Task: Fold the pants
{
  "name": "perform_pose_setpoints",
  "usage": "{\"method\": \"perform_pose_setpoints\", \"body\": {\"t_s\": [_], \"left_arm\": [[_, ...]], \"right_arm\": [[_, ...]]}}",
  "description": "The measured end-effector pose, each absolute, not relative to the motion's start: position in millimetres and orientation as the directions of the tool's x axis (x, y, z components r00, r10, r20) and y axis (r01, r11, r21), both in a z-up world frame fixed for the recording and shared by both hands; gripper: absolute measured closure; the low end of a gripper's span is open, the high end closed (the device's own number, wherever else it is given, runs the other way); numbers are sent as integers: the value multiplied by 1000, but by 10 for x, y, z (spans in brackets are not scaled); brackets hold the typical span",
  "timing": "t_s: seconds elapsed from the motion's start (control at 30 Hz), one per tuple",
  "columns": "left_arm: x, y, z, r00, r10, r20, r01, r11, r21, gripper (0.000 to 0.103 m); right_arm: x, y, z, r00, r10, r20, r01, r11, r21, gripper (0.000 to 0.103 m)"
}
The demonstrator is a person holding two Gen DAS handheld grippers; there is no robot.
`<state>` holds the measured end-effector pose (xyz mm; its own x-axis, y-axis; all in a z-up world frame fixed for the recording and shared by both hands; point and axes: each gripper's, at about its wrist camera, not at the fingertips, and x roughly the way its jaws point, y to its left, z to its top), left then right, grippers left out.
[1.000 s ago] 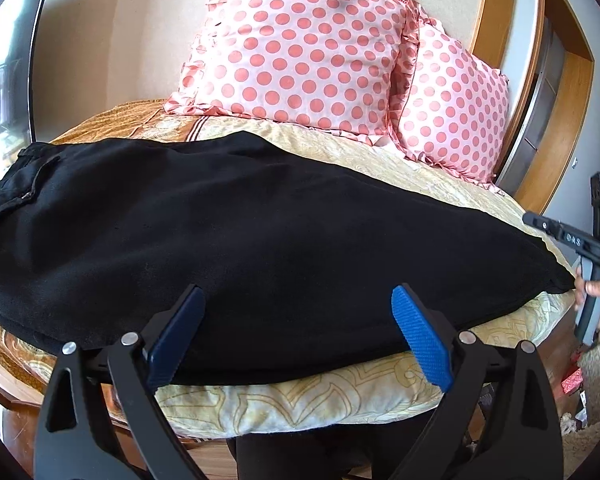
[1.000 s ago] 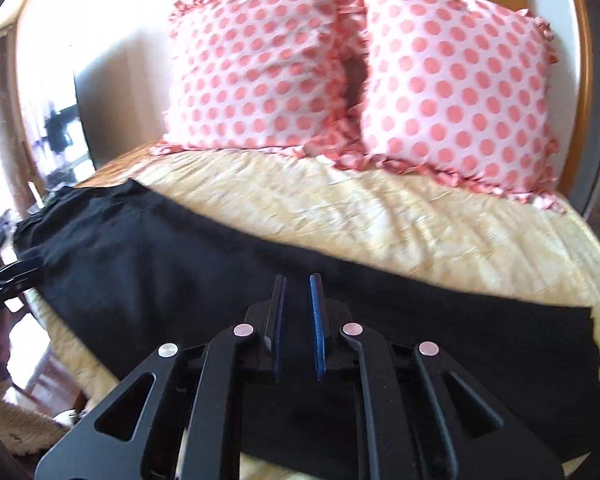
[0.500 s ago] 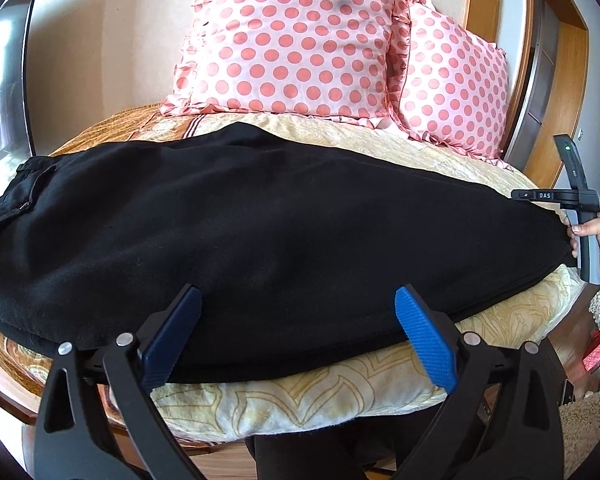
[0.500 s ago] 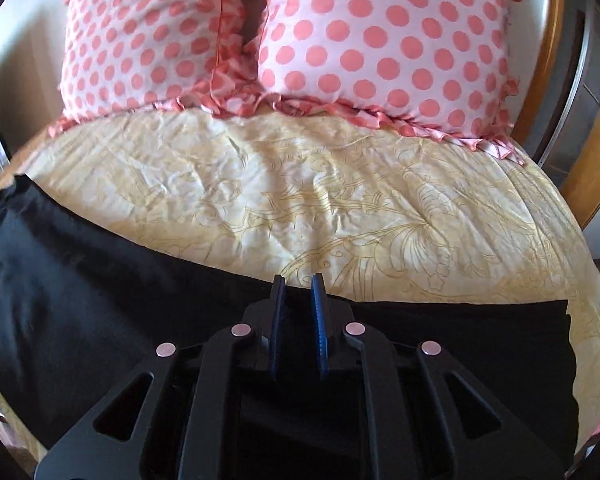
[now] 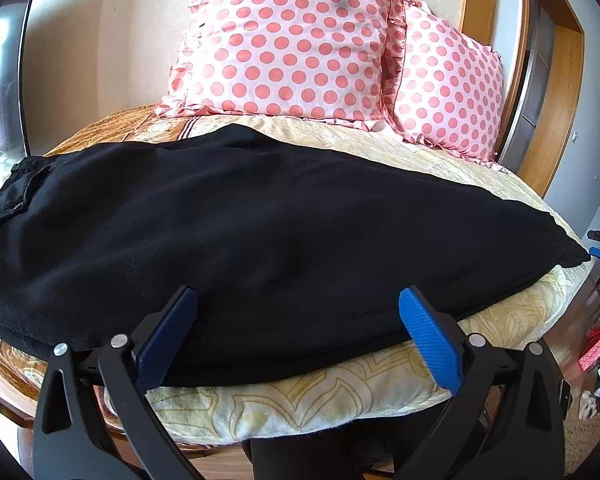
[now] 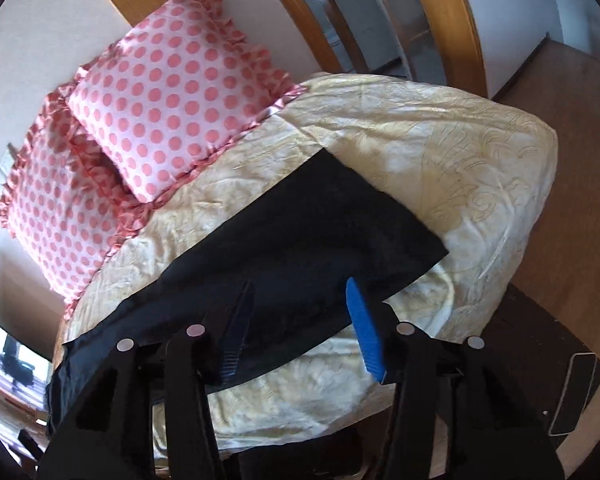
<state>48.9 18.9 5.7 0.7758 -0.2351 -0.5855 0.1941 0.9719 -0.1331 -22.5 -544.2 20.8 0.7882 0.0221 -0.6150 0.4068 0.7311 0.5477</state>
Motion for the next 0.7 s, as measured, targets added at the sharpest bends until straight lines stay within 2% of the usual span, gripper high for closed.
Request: {"method": "perform_pose_setpoints", "body": {"t_s": [0.13, 0.23, 0.27, 0.3, 0.4, 0.57, 0.7], "left_arm": [[491, 169, 54, 776, -222, -590, 187, 975, -121, 2], [502, 180, 58, 776, -223, -589, 179, 975, -133, 2], [504, 186, 60, 776, -225, -589, 178, 974, -138, 2], [510, 190, 64, 775, -227, -589, 177, 974, -142, 2], [510, 201, 65, 773, -235, -590, 183, 972, -148, 2], [501, 171, 49, 778, -222, -588, 186, 975, -122, 2], [499, 164, 48, 777, -222, -589, 186, 975, -122, 2]], "right_arm": [[23, -4785, 247, 779, 270, -566, 159, 789, 594, 52], [189, -4321, 234, 727, 411, -550, 37, 776, 629, 52], [219, -4194, 252, 718, 410, -562, 14, 799, 601, 52], [221, -4040, 307, 723, 353, -594, -13, 866, 500, 52], [130, -3628, 422, 765, 107, -635, -72, 994, 81, 52], [37, -3426, 373, 768, 81, -636, -154, 986, -61, 55], [156, -3332, 224, 735, 52, -676, -191, 973, -132, 69]]}}
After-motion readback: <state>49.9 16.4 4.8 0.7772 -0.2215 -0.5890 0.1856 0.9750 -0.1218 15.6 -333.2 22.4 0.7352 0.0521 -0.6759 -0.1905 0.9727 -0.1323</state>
